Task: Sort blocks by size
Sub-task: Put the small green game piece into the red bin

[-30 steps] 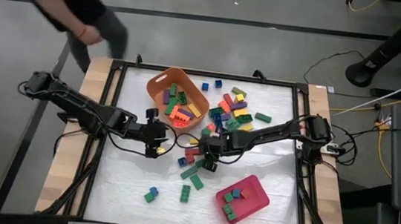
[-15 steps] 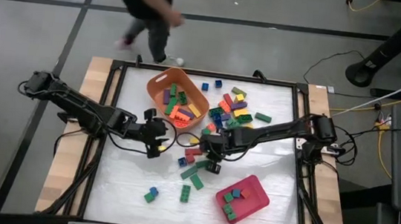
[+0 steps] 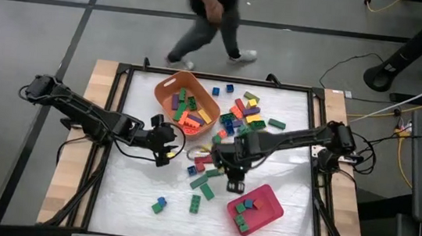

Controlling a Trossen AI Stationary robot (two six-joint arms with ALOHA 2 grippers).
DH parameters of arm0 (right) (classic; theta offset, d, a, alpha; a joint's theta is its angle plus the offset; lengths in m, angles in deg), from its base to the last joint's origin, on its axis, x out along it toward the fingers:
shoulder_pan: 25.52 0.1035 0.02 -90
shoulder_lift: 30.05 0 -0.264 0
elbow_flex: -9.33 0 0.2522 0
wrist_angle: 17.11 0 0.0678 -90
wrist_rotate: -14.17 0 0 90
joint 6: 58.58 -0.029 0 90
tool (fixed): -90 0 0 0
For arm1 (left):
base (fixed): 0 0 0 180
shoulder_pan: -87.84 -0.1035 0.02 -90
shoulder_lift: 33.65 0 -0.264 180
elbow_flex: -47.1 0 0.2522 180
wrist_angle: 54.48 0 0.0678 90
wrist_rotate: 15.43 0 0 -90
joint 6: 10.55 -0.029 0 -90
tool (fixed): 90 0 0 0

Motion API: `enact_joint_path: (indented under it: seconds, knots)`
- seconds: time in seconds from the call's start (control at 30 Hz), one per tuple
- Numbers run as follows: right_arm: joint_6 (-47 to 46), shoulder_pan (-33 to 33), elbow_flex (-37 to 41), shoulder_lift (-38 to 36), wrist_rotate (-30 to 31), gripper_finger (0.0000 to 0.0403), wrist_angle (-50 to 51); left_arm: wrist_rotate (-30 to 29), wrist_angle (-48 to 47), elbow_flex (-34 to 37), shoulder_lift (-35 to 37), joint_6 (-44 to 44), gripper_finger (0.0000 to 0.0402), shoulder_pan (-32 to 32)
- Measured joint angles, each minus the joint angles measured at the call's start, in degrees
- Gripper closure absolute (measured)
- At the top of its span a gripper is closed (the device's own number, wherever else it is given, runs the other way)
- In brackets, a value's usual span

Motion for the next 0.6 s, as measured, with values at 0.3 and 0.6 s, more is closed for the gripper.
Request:
enact_joint_path:
  seconds: [0.3, 0.6]
  knots:
    - [-4.3, 10.2, 0.0, 0.0, -0.8, 0.0337, 4.1, 0.0, 0.0, 0.0, 0.0, 0.7, 0.0231, 0.0]
    - [-6.4, 17.9, 0.0, 0.3, 2.2, 0.0321, 4.6, 0.8, -0.4, 0.0, 0.0, 4.0, 0.0231, 0.0]
